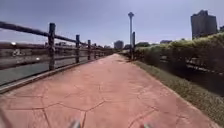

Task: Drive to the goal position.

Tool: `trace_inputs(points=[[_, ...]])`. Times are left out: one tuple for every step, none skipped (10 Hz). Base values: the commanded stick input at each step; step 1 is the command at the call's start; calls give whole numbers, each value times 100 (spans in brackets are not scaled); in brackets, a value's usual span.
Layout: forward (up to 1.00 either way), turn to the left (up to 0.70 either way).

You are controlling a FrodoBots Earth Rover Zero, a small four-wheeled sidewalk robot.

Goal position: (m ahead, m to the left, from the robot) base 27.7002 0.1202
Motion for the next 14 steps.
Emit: trace_inputs(points=[[85, 0], [85, 0], [85, 0], [85, 0], [85, 0], [85, 0], [85, 0], [85, 0], [85, 0], [85, 0], [85, 0], [85, 0], [85, 0], [85, 0]])
